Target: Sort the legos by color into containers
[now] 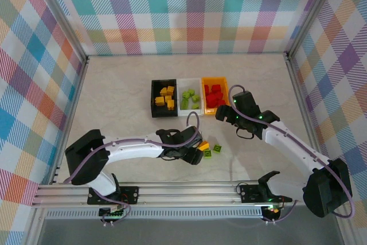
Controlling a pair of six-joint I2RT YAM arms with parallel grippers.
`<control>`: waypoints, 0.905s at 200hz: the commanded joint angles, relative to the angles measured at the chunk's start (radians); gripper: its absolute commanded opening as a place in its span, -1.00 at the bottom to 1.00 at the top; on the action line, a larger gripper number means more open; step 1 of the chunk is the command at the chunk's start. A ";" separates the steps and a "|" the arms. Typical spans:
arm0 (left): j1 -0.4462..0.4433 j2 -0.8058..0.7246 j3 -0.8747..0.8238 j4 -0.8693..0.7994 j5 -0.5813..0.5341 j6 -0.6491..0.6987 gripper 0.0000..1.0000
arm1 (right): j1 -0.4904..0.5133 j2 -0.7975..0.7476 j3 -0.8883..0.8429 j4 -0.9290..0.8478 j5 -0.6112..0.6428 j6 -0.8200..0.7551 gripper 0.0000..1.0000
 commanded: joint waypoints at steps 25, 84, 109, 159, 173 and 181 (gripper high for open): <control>0.000 0.099 0.033 -0.011 -0.106 0.065 0.35 | -0.006 -0.022 0.010 -0.007 0.013 0.001 0.92; 0.000 0.175 0.062 0.008 -0.160 0.097 0.13 | -0.006 -0.027 0.021 -0.011 0.014 -0.007 0.92; 0.006 0.183 0.069 0.024 -0.153 0.105 0.05 | -0.006 -0.025 0.024 -0.012 0.017 -0.008 0.92; 0.011 0.109 0.056 -0.008 -0.173 0.096 -0.43 | -0.008 -0.026 0.020 -0.010 0.016 -0.003 0.92; 0.035 0.060 0.057 -0.024 -0.185 0.091 -0.44 | -0.008 -0.029 0.020 -0.009 0.014 -0.002 0.93; 0.058 0.025 0.062 -0.030 -0.189 0.089 -0.44 | -0.008 -0.032 0.018 -0.008 0.015 -0.002 0.93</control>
